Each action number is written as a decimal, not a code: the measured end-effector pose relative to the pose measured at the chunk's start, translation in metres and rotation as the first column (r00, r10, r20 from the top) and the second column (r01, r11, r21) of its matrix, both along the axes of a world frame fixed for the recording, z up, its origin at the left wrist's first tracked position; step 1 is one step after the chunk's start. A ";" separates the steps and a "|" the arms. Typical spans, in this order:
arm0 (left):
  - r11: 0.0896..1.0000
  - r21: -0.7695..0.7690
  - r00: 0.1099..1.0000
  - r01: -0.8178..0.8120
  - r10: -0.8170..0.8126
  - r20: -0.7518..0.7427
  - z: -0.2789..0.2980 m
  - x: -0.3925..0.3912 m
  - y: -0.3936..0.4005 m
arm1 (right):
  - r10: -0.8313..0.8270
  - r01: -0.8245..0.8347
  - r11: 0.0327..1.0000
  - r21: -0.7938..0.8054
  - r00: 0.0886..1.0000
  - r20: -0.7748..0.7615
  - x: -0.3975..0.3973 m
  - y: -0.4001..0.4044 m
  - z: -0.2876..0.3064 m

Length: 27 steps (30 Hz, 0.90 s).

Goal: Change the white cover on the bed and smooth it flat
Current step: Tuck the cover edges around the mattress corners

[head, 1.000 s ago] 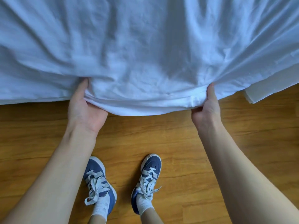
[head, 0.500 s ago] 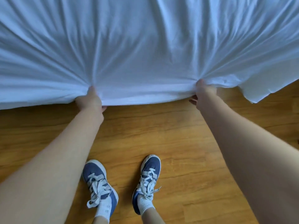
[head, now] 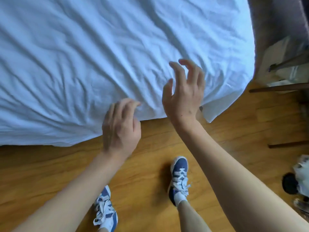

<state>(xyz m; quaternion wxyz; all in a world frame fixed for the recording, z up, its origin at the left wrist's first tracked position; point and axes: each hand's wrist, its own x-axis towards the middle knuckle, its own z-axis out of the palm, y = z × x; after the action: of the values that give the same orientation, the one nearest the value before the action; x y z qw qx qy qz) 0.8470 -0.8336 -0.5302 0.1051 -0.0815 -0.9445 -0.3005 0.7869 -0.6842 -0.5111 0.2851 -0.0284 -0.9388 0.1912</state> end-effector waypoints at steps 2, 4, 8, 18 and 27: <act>0.999 -0.032 0.991 -0.021 0.016 -0.131 0.021 -0.052 0.026 | 0.027 -0.027 0.998 0.060 1.000 0.000 -0.051 0.017 0.026; 0.991 -0.072 0.981 -0.109 0.096 -0.167 0.037 -0.099 0.052 | -0.027 0.008 0.991 0.133 0.990 0.141 -0.093 0.057 0.027; 0.943 -0.302 0.990 -0.140 0.135 -0.035 0.011 -0.154 0.114 | -0.132 0.041 0.983 0.181 0.841 0.525 -0.105 0.174 -0.025; 0.755 -0.534 0.924 0.381 -0.288 0.251 -0.022 -0.153 0.217 | -0.281 0.601 0.799 0.024 0.338 0.898 -0.070 0.364 -0.040; 0.947 -0.312 0.997 -0.073 0.072 -0.017 0.012 -0.259 0.192 | 0.267 -0.252 0.963 -0.092 0.935 0.234 -0.231 0.190 0.016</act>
<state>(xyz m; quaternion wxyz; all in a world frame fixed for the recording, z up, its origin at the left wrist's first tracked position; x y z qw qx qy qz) 0.5877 -0.6412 -0.5185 0.1046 -0.0632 -0.9822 -0.1429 0.5555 -0.4937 -0.4949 0.1388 0.0637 -0.9560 0.2505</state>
